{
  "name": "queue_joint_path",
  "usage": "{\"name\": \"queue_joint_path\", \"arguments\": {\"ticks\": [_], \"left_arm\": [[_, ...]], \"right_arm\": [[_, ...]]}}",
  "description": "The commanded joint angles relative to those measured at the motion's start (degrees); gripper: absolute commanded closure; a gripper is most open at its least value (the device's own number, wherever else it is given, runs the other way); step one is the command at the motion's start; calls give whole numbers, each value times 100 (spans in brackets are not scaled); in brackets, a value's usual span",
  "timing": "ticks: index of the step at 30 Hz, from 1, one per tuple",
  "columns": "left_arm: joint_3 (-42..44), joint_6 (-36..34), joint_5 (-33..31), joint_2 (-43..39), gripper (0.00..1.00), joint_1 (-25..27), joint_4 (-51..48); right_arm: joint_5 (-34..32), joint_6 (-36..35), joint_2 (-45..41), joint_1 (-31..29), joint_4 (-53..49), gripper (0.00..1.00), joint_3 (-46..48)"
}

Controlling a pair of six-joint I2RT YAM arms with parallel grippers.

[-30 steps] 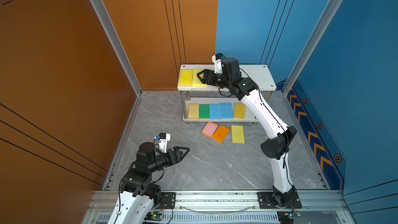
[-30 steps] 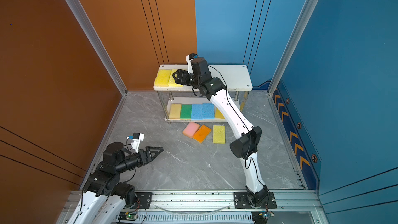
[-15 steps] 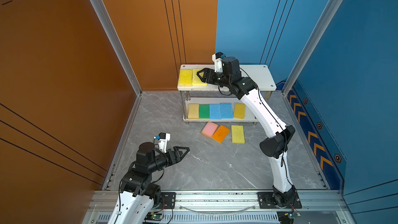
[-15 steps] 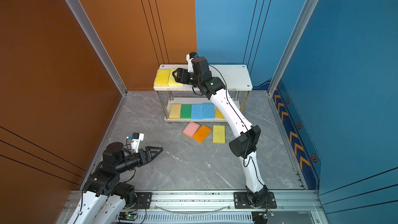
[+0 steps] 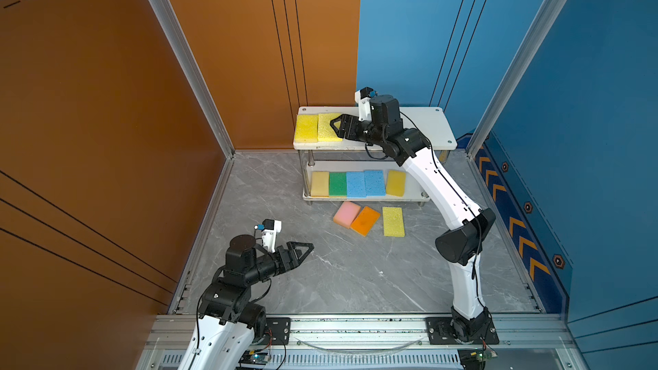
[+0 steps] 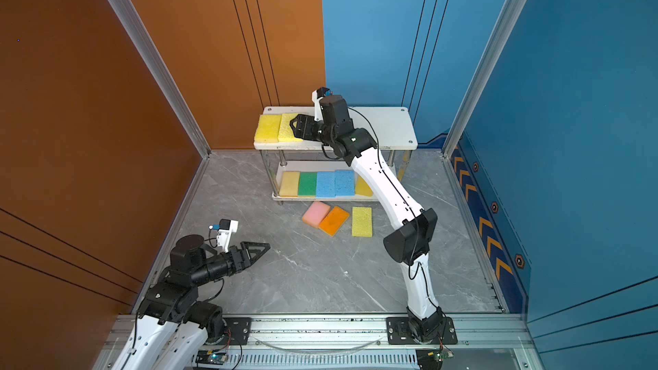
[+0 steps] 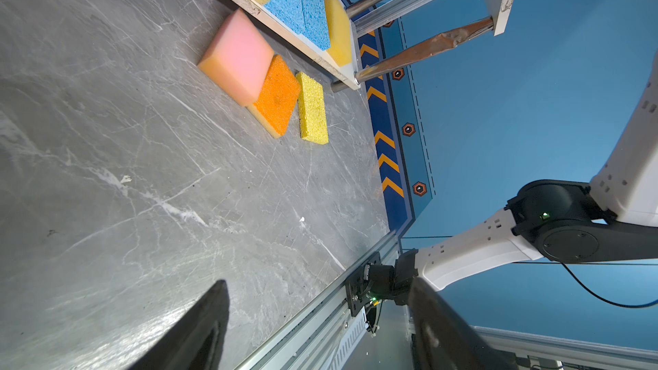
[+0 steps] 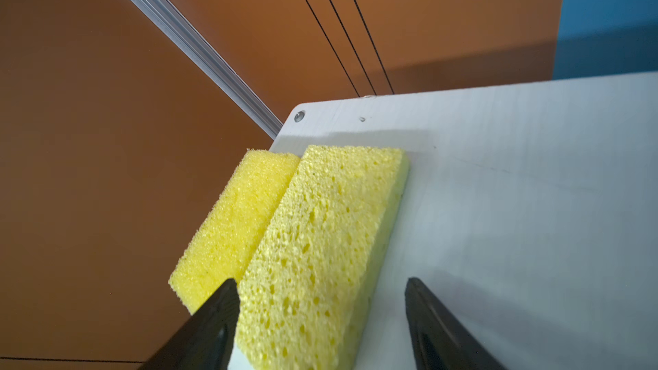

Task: Place and organize the cleaning sponges onto the shelf
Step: 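Withdraw the right gripper from the shelf down to the last pale yellow sponge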

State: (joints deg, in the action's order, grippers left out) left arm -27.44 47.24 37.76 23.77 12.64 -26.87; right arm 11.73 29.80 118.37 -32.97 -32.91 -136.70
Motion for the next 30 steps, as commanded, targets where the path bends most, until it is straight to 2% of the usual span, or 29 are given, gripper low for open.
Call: {"name": "queue_joint_path", "arguments": {"ticks": [1, 2, 8, 14, 18, 22, 25, 30], "left_arm": [[-196, -144, 12, 51, 15, -59, -35], [-208, -132, 17, 62, 10, -54, -9], [-116, 143, 136, 150, 1, -53, 386], [71, 453, 121, 422, 2, 89, 973], [178, 489, -387, 822, 2, 681, 1481], [304, 584, -1218, 1556, 2, 1719, 2503], [230, 583, -1711, 2300, 2, 2338, 2946], [63, 762, -1609, 3396, 2, 2519, 3219]], "right_arm": [[-139, -360, -788, -27, -238, 25, 485], [-107, -425, -1027, -46, -243, 25, 716], [-64, -702, -2944, -126, -243, 24, 2872], [-382, -410, -5481, 74, -399, 10, 5762], [-383, 146, -6751, 275, -708, 7, 7368], [-291, 590, -7226, 357, -760, 7, 8609], [-291, 667, -7186, 458, -528, 7, 9230], [128, 514, -6471, 934, 99, 7, 9607]]}}
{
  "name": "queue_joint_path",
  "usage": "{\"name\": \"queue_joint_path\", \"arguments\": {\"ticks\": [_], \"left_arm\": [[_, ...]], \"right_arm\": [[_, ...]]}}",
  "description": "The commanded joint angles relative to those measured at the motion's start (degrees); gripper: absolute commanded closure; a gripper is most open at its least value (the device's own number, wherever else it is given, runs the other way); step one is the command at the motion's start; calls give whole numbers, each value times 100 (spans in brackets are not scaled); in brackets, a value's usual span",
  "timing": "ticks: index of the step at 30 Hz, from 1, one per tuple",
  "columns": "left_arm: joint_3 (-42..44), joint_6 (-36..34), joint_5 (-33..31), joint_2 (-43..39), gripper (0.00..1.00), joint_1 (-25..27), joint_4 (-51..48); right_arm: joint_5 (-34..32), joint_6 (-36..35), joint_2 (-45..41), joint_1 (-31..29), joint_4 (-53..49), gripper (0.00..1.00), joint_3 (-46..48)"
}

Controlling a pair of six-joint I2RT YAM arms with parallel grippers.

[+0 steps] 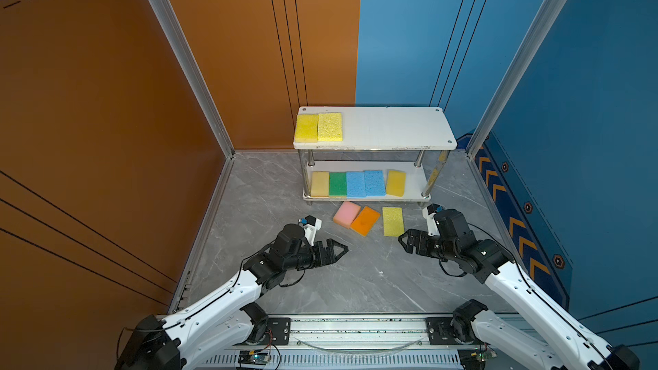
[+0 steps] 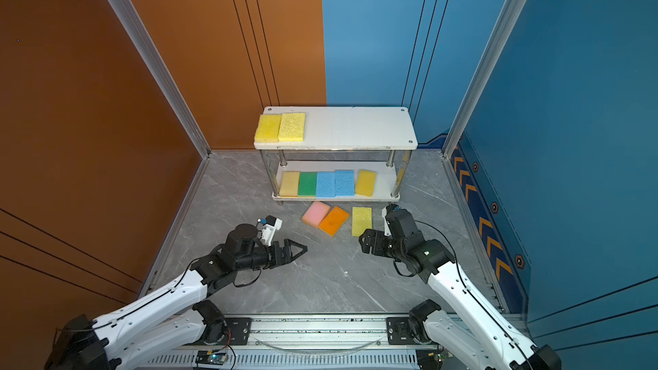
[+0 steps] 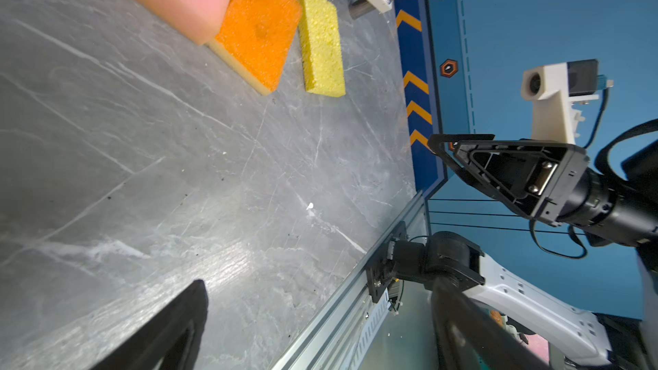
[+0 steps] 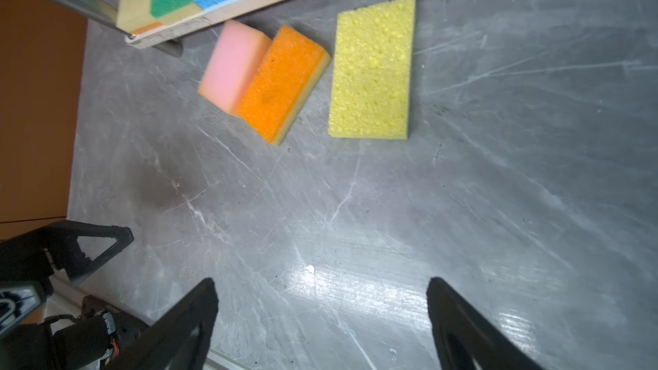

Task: Place and organize the cleaning sponges onto the shelf
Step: 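Withdraw the right gripper from the shelf down to the last pale yellow sponge, then close the right gripper on the pale yellow sponge on the table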

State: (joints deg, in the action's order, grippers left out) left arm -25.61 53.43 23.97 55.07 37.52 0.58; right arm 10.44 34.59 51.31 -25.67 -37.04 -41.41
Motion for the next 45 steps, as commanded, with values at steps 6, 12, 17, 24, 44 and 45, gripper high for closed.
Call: {"name": "queue_joint_path", "arguments": {"ticks": [6, 12, 17, 24, 44, 45], "left_arm": [[93, 312, -157, 353, 2, -36, 721], [359, 378, -81, 15, 2, -336, 717], [460, 413, 41, -191, 2, -529, 698], [570, 427, 149, -411, 2, -714, 600], [767, 466, 327, -1131, 2, -1146, 112], [774, 465, 323, -1171, 2, -1163, 84]], "right_arm": [[564, -263, 1240, 750, 1088, 12, 65], [698, -387, 2092, 958, 1504, 24, -107], [506, -563, 2699, 996, 1575, 33, -299], [308, -714, 3289, 1010, 1646, 43, -496], [191, -806, 4226, 1049, 1892, 61, -855], [199, -800, 4250, 1055, 1913, 61, -851]]}}
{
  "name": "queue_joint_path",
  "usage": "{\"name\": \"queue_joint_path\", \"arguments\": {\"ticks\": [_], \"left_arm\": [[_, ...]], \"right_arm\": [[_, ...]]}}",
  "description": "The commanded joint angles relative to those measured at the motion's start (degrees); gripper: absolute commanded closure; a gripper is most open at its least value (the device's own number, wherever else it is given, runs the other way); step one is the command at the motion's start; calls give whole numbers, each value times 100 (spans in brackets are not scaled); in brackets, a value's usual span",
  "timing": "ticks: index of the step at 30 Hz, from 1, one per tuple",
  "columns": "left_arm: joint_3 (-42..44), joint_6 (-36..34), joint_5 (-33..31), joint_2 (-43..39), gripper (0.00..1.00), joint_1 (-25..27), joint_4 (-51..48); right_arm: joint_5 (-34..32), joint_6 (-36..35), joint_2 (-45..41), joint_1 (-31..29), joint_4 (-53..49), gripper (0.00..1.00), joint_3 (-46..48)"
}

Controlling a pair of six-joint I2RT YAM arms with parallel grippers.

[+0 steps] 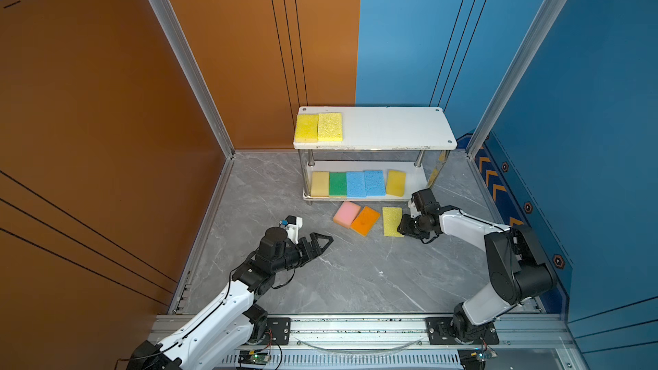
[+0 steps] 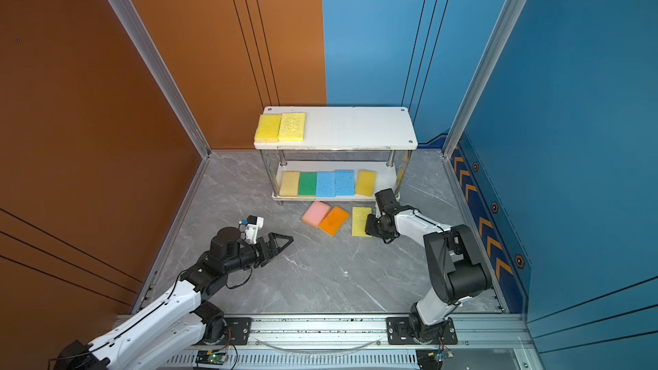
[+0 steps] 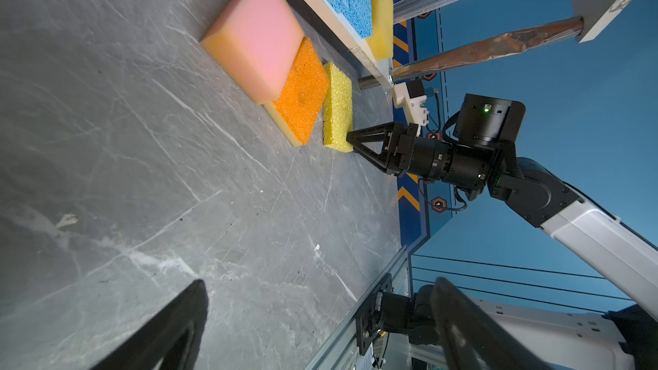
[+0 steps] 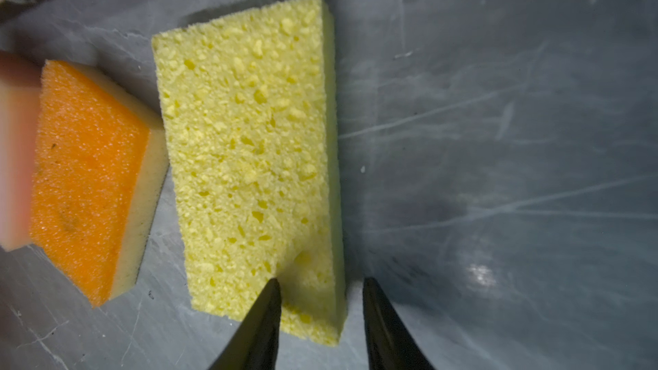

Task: Place and organize the cleaning sponges onto the shelf
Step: 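Close the right gripper on the pale yellow sponge on the table, then lift the pale yellow sponge with the right gripper toward the left gripper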

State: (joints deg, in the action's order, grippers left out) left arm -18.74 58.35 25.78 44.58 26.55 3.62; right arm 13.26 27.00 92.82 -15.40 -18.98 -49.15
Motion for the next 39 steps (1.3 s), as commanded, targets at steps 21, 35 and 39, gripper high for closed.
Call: {"name": "queue_joint_path", "arguments": {"ticks": [21, 35, 39], "left_arm": [[148, 19, 287, -252, 2, -211, -220], [148, 222, 527, 48, 2, 27, 767], [-67, 206, 509, 323, 2, 346, 1135]], "right_arm": [[69, 57, -688, 7, 51, 95, 527], [779, 482, -3231, -758, -1115, 96, 992], [898, 759, -3570, -1343, -1123, 96, 724]]}}
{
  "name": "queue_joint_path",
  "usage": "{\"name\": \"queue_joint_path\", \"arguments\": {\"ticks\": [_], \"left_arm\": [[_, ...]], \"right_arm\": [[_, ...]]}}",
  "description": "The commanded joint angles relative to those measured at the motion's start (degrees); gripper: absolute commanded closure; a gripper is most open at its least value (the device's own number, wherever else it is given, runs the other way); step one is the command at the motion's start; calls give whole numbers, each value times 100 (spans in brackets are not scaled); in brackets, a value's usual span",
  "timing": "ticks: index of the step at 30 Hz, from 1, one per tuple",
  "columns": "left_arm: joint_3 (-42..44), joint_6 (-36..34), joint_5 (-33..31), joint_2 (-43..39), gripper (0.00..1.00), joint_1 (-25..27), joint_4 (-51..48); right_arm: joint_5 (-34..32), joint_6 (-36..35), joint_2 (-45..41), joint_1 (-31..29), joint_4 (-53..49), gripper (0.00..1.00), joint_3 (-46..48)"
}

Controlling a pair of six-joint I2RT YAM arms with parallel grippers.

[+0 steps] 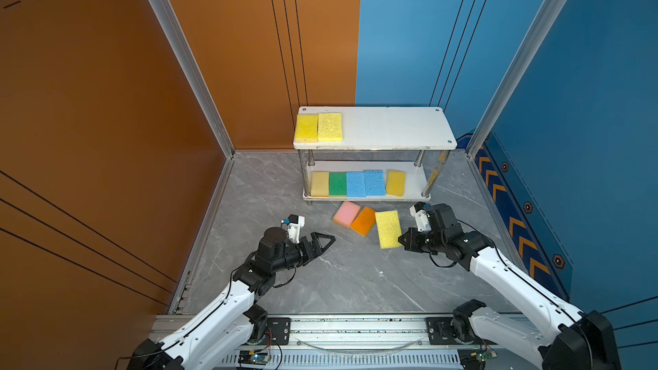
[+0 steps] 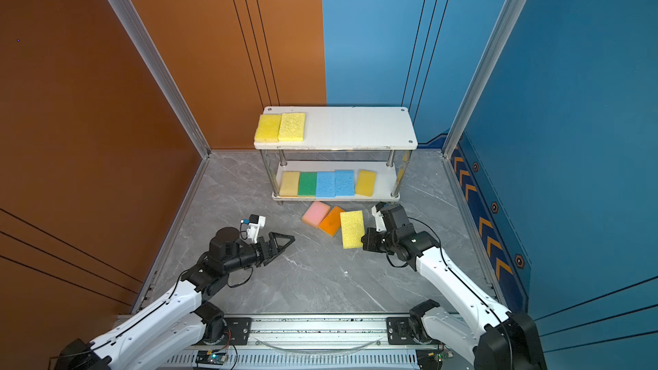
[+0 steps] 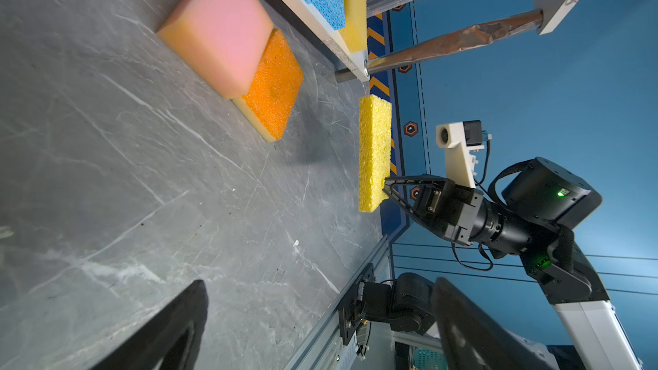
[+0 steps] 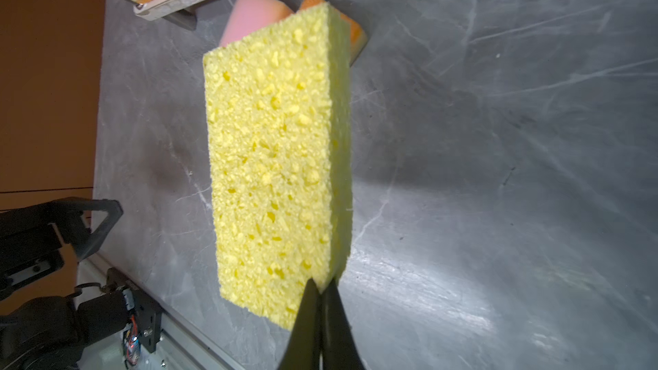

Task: Place and organize the cleaning sponges onto the shelf
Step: 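Lift the pale yellow sponge with the right gripper toward the left gripper, then close the left gripper on the sponge held by the right gripper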

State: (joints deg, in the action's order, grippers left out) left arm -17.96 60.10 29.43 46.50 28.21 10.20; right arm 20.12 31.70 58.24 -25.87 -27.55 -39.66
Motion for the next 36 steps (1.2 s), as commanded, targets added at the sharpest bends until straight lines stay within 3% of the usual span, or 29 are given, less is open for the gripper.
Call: {"name": "queue_joint_path", "arguments": {"ticks": [1, 9, 18, 31, 36], "left_arm": [[-200, 26, 131, 183, 2, 260, 536], [-380, 64, 5, 396, 1, 694, 980], [-335, 67, -160, 53, 6, 686, 984], [-208, 181, -494, -179, 75, 592, 984], [-213, 231, -434, -238, 98, 503, 984]], "right_arm": [[212, 317, -120, -464, -264, 96, -323], [246, 407, 250, -1659, 46, 96, -1136], [313, 372, 751, -2314, 280, 96, -1498], [394, 562, 894, -2457, 581, 95, -1571], [495, 721, 888, -2450, 758, 85, -1548]]}}
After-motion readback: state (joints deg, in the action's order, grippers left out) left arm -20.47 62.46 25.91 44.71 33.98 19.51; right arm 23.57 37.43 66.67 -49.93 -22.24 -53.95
